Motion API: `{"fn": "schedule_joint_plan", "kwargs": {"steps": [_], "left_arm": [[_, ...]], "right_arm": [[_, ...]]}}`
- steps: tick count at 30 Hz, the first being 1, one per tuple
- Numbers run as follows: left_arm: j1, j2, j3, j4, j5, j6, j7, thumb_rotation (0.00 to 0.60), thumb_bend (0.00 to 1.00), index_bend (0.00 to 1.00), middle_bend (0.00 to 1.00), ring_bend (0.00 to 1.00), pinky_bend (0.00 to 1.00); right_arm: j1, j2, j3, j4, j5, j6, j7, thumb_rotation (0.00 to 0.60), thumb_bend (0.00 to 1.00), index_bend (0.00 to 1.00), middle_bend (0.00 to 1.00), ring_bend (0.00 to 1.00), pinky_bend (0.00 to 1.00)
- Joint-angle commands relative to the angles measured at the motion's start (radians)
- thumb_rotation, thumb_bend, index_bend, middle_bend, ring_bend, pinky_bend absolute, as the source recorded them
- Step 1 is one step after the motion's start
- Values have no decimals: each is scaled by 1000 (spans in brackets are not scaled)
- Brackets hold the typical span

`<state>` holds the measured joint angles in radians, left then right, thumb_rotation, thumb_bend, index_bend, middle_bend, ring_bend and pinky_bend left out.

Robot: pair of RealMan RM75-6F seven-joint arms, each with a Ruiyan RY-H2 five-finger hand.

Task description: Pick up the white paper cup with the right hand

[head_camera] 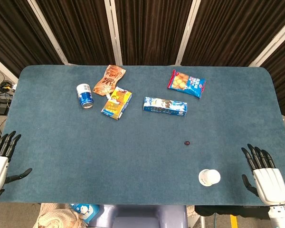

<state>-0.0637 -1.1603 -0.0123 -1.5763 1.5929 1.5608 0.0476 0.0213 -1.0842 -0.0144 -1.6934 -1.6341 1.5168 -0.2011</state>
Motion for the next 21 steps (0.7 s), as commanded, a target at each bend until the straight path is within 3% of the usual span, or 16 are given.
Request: {"fn": "schedule_joint_plan", "kwargs": {"steps": [1,11,21], "left_arm": [[0,0,0,0,0,0,0,600,14,0,0,0,0],[3,0,0,2,0,5,-1,600,14,0,0,0,0],[0,2,-4,3,-15,-7,-10,600,14,0,0,0,0]], "right_arm": [[0,0,0,1,0,0,0,600,419,0,0,0,87],[6,7,-13,-8,-27,-6,21,600,419,0,0,0,87],[45,37,-85,-48,-113,-103,67,600,405,0,0,18,176]]}}
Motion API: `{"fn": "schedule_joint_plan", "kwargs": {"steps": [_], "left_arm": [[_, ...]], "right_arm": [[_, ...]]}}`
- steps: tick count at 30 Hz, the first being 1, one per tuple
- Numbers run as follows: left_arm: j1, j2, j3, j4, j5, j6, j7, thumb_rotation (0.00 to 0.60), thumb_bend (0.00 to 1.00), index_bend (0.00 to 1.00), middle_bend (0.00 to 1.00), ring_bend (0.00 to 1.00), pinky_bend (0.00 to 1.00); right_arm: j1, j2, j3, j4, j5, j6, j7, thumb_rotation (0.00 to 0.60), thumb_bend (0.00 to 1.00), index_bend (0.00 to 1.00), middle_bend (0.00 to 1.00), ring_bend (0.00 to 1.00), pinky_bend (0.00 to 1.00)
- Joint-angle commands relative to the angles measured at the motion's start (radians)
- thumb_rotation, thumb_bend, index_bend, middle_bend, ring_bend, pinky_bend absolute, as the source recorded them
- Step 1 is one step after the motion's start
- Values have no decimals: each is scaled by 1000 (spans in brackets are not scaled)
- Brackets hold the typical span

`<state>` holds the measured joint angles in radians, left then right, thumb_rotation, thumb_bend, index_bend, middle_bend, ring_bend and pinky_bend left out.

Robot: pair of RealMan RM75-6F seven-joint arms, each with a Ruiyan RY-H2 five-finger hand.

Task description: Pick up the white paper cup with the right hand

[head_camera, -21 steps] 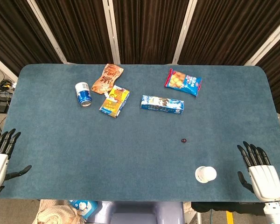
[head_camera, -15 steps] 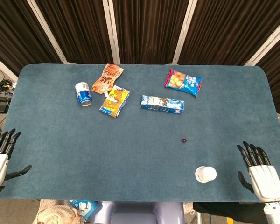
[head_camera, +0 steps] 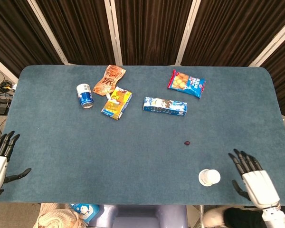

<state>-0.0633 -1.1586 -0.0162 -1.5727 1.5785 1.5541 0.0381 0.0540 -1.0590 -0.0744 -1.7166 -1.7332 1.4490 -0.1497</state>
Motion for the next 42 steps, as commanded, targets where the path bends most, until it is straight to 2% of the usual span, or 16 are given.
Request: {"fn": "schedule_joint_plan", "kwargs": {"steps": [1,10,23,35,42], "left_arm": [[0,1,0,-1,-2,-1,0,600,14,0,0,0,0],[-2,-4,3,-4,6,-3,16,600,13,0,0,0,0],[-2,-2,2,-4,2,-5,10,600,13,0,0,0,0],[-2,-1,3,-8,0,-8,8,600,14,0,0,0,0],[-2,0,3,-8,-1,-9,7,600,13,0,0,0,0]], "right_arm": [[16,15,-34,-38,-15,-53,16,600,405,0,0,27,183],[41,-6,-54,-82,11,-155,-65,600,405,0,12,76,217],[82,-85,-24,-102,141,-280,-250,600,405,2,14,85,232],[104,-133,-3,-82,233,-314,-330,600,405,240,124,184,335],[110,-144,1,-67,255,-312,-339,600,456,340,204,258,373]]}}
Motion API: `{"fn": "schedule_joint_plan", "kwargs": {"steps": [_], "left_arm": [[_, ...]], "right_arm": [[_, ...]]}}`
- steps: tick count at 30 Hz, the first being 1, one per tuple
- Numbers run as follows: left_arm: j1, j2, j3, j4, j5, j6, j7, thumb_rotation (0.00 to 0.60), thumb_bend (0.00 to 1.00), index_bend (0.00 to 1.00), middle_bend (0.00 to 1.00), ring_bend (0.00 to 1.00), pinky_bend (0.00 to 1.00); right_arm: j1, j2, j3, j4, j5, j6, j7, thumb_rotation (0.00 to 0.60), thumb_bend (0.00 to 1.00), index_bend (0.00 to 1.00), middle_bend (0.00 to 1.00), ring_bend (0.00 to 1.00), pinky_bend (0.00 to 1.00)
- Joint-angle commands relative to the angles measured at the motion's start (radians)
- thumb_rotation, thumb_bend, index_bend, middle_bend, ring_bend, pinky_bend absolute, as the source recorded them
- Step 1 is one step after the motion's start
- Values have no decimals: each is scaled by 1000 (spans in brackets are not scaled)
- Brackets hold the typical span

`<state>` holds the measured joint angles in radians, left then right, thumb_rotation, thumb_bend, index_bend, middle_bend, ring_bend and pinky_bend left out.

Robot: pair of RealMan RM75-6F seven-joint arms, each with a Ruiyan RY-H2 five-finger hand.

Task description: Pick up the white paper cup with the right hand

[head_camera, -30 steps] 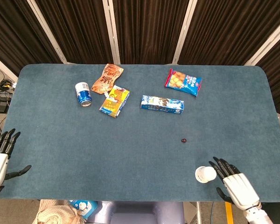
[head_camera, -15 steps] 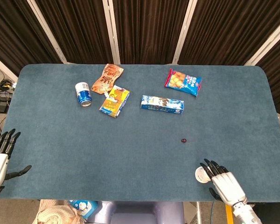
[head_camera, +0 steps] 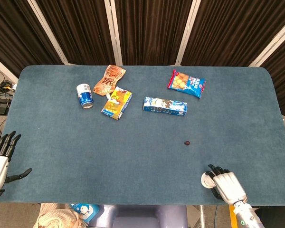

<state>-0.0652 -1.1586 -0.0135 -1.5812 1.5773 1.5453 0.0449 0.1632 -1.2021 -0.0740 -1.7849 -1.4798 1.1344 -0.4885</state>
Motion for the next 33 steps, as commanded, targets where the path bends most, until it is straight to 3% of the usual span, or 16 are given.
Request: {"fn": "schedule_joint_plan", "kwargs": {"steps": [1,19,26,33], "left_arm": [[0,0,0,0,0,0,0,600,13,0,0,0,0],[0,-1,1,-1,3,1,2,600,14,0,0,0,0],[-1,-1,-1,-1,0,-2,1,600,14,0,0,0,0],[-4,1,-1,-5,-4,-9,-2,600,14,0,0,0,0]], "right_arm": [[1,-1,0,2,2,4,-1,600,456,341,206,260,373],[15,5,16,-29,-10,46,19,600,458,415,253,308,373],[55,-3,78,-68,21,53,-3,600,459,415,253,308,373],[125,-68,149,-51,111,12,-111,600,459,415,253,308,373]]}}
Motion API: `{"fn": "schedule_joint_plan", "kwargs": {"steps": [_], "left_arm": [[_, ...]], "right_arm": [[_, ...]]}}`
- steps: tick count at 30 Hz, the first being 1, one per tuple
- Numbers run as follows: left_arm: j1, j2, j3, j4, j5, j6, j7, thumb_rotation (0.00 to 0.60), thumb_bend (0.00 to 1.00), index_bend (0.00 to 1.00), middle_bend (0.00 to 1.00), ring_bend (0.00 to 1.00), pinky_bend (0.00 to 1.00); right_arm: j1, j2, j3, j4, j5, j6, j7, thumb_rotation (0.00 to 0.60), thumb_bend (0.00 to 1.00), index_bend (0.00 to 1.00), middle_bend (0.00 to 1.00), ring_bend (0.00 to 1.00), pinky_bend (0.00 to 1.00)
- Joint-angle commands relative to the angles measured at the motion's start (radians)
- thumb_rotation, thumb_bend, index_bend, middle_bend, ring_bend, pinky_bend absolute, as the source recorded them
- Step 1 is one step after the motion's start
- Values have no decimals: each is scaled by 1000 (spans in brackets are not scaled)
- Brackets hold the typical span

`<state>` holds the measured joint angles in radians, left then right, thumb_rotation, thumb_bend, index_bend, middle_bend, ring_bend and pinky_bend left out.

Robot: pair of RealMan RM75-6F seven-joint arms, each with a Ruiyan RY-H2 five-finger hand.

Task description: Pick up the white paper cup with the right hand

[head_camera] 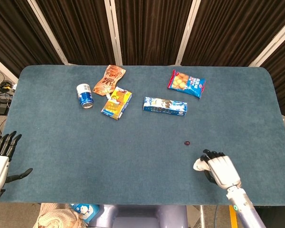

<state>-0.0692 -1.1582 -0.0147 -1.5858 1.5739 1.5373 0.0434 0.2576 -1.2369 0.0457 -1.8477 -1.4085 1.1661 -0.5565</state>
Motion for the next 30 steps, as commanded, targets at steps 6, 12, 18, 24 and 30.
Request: {"fn": "schedule_joint_plan", "kwargs": {"steps": [6,12,18,24,30], "left_arm": [[-1,5,0,-3,0,-1,-14,600,14,0,0,0,0],[-3,10,0,-5,-4,-8,-27,600,14,0,0,0,0],[-5,14,1,-8,-6,-14,-40,600,14,0,0,0,0],[-6,17,0,-9,-9,-16,-47,600,14,0,0,0,0],[-6,19,1,-10,-9,-18,-49,600,14,0,0,0,0]], "right_arm": [[88,-115,67,58,124,-47,-128,600,458,415,253,308,373],[139,-181,101,120,197,-51,-198,600,459,415,253,308,373],[178,-227,130,172,266,-52,-218,600,459,415,253,308,373],[206,-264,143,215,302,-47,-224,600,459,415,253,308,373],[223,-295,135,239,325,-34,-229,600,459,393,253,308,373]]}}
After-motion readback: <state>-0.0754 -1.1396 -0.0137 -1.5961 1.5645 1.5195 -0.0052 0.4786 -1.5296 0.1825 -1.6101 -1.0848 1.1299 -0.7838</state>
